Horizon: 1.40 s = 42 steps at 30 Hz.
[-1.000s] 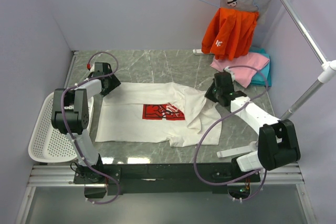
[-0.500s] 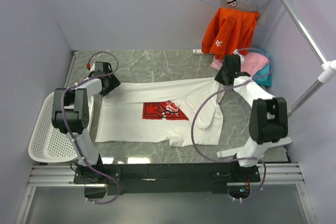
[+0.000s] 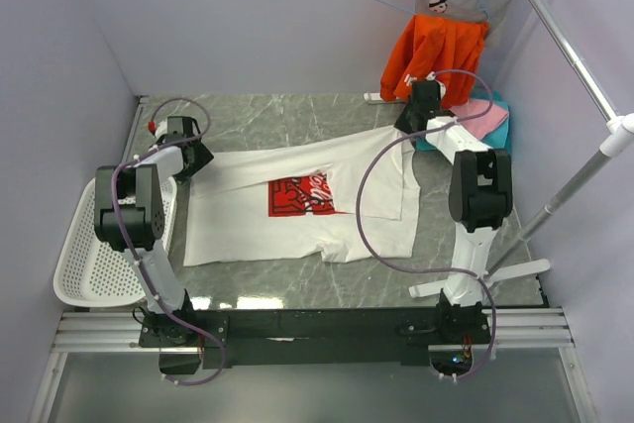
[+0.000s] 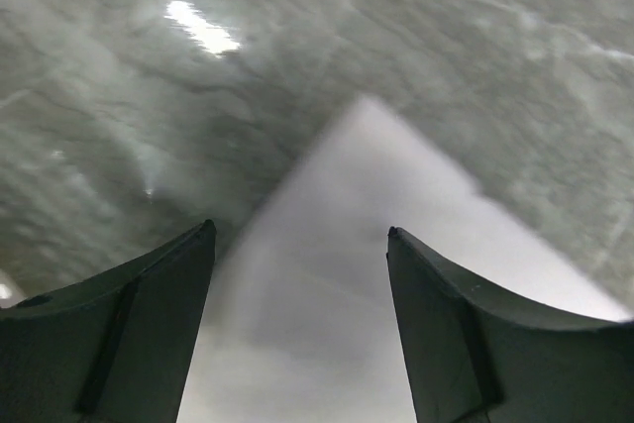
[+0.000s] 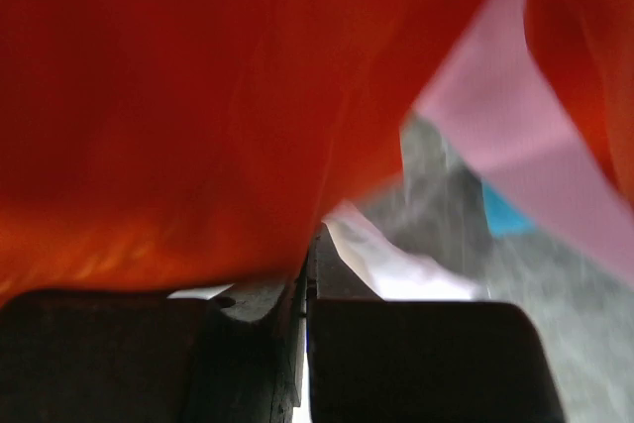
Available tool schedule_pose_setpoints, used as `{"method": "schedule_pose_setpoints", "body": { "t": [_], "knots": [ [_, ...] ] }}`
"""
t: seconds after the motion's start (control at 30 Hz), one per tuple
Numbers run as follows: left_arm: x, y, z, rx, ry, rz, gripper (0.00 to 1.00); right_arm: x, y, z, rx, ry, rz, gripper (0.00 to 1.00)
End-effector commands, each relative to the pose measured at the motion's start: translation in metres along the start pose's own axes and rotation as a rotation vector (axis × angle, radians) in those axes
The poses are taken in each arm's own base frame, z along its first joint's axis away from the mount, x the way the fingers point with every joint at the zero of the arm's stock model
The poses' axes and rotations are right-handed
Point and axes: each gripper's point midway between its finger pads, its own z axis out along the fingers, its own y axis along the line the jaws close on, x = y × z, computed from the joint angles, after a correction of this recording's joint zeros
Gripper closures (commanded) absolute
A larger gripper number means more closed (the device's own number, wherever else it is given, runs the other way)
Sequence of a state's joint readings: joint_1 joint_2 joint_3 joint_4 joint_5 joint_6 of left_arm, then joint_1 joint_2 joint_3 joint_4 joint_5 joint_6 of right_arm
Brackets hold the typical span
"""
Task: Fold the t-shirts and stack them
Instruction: Fold the flattened tshirt in 1/3 of the way
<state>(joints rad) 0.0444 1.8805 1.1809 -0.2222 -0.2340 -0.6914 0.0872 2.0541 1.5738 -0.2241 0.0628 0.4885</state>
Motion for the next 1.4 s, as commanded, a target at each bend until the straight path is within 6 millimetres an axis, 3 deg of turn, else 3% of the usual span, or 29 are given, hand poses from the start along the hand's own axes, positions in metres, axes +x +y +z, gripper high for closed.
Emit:
{"method": "schedule_pose_setpoints", "body": {
  "t": [0.0,0.1,0.13,0.17,0.23,0.27,0.3,0.33,0.37,0.4,0.5,0.63,0.83,1.03,1.07,1.13,1.17,1.23,1.3,1.33,1.37],
  "knots": [
    [-0.013,0.019,0.002,-0.081,-0.045,-0.001,0.24,-0.053,0.01,0.012,-0.021,-0.145,0.033,1.0],
    [-0.028,0.009,-0.007,-0.023,-0.111,0.002,0.24,-0.059,0.019,0.014,-0.041,-0.134,0.024,0.78],
    [-0.031,0.005,-0.011,0.001,-0.119,-0.004,0.24,-0.059,0.021,0.012,-0.043,-0.13,0.022,0.67],
    [-0.041,-0.003,-0.023,0.039,-0.15,-0.018,0.24,-0.054,0.018,0.011,-0.035,-0.112,0.019,0.6],
    [-0.042,-0.016,-0.036,0.125,-0.188,-0.017,0.24,-0.056,0.02,-0.005,-0.039,-0.127,0.017,0.53],
    [-0.046,-0.03,-0.053,0.208,-0.204,-0.015,0.23,-0.04,0.017,-0.007,-0.028,-0.106,-0.003,0.53],
    [-0.041,-0.039,-0.059,0.261,-0.213,-0.008,0.23,-0.049,0.019,-0.026,-0.023,-0.152,-0.005,0.47],
    [-0.038,-0.047,-0.065,0.298,-0.208,-0.001,0.24,-0.044,0.02,-0.034,-0.027,-0.155,-0.013,0.42],
    [-0.035,-0.056,-0.073,0.345,-0.199,0.017,0.24,-0.023,0.02,-0.038,-0.03,-0.124,-0.035,0.41],
    [-0.026,-0.072,-0.081,0.377,-0.191,0.048,0.25,-0.023,0.027,-0.053,-0.057,-0.136,-0.047,0.41],
    [-0.012,-0.092,-0.09,0.387,-0.182,0.098,0.24,0.01,0.038,-0.067,-0.09,-0.07,-0.098,0.41],
    [0.004,-0.098,-0.078,0.379,-0.104,0.095,0.24,0.053,0.057,-0.07,-0.181,0.058,-0.139,0.41],
    [0.016,-0.107,-0.056,0.391,-0.056,0.117,0.24,0.1,0.059,-0.059,-0.232,0.199,-0.153,0.41],
    [0.006,-0.124,-0.021,0.401,-0.085,0.127,0.23,0.136,0.035,-0.052,-0.166,0.321,-0.188,0.41],
    [-0.004,-0.128,-0.019,0.405,-0.099,0.119,0.24,0.147,0.028,-0.052,-0.144,0.36,-0.194,0.41],
    [0.002,-0.124,0.002,0.383,-0.065,0.118,0.24,0.157,0.017,-0.052,-0.106,0.39,-0.199,0.41],
    [-0.006,-0.131,0.003,0.398,-0.066,0.107,0.24,0.166,0.008,-0.053,-0.073,0.428,-0.197,0.41],
    [-0.004,-0.121,0.025,0.356,-0.035,0.101,0.24,0.172,0.001,-0.056,-0.051,0.454,-0.206,0.42],
    [-0.023,-0.12,0.033,0.351,-0.051,0.077,0.24,0.177,-0.008,-0.062,-0.014,0.462,-0.203,0.42],
    [-0.016,-0.111,0.045,0.322,-0.013,0.071,0.24,0.182,-0.008,-0.064,-0.029,0.476,-0.202,0.41],
    [-0.023,-0.119,0.045,0.345,-0.017,0.042,0.24,0.186,-0.013,-0.069,-0.011,0.501,-0.205,0.42]
  ]
}}
